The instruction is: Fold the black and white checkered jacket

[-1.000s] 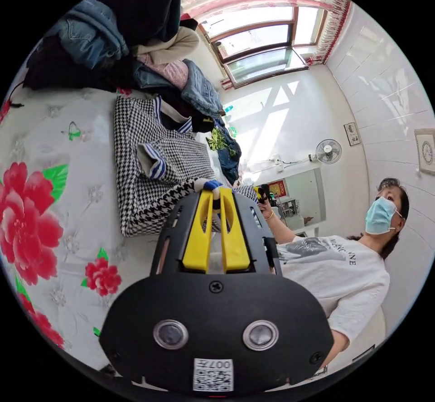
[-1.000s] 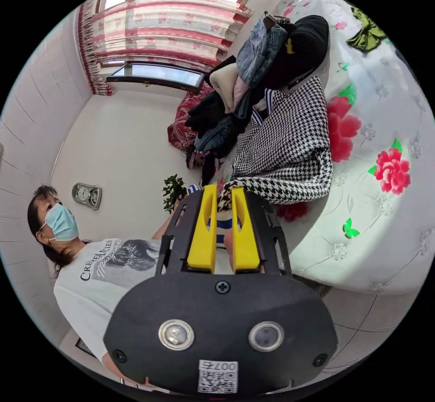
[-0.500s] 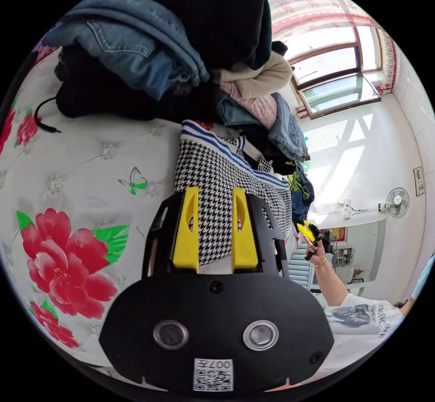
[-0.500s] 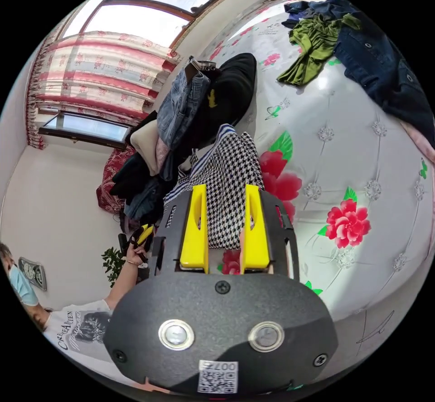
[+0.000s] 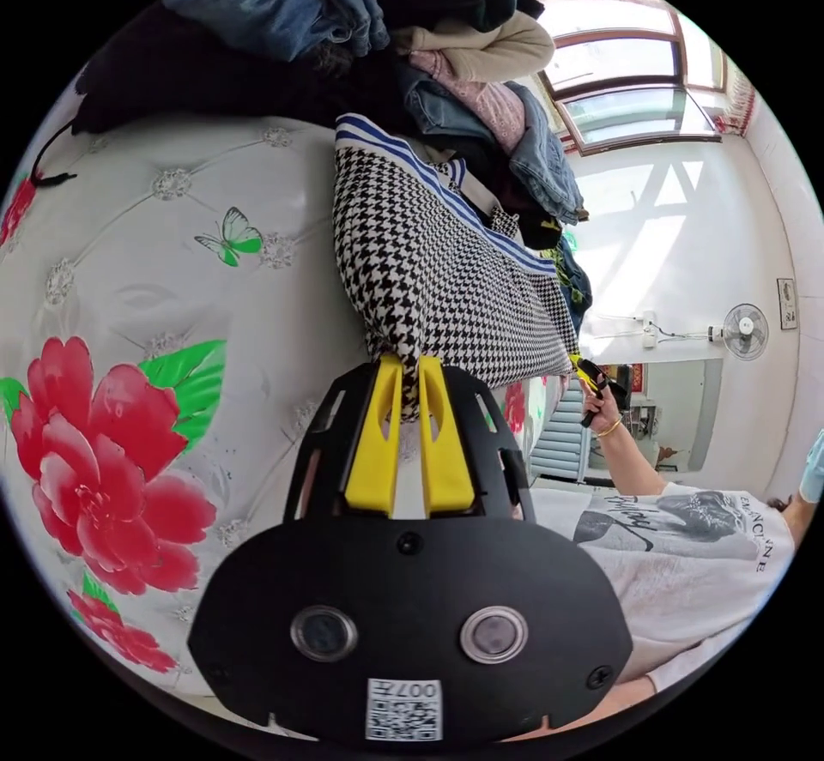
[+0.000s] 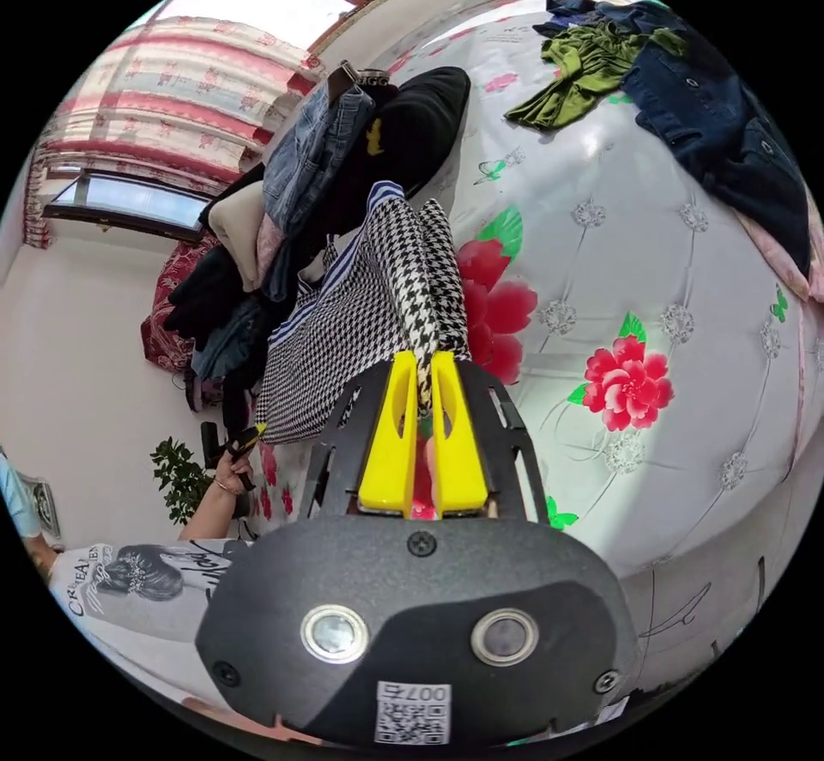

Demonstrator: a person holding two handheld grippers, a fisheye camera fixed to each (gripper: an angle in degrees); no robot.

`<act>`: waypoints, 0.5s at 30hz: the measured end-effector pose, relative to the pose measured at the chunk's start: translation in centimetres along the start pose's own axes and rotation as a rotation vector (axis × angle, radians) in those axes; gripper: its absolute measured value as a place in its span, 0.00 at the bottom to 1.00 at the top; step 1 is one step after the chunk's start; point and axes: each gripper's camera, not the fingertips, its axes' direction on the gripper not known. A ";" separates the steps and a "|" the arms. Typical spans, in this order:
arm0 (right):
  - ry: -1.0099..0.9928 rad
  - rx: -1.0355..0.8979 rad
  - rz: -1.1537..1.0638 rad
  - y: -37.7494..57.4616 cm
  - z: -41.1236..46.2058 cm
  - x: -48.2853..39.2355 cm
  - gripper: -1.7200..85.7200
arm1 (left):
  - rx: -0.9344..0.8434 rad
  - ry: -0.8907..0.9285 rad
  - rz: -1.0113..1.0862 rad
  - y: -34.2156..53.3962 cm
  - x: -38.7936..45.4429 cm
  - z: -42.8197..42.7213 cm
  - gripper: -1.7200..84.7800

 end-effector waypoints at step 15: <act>-0.109 0.085 0.271 8.4 -0.6 5.4 0.15 | 0.194 -0.299 0.062 7.1 10.0 0.5 0.09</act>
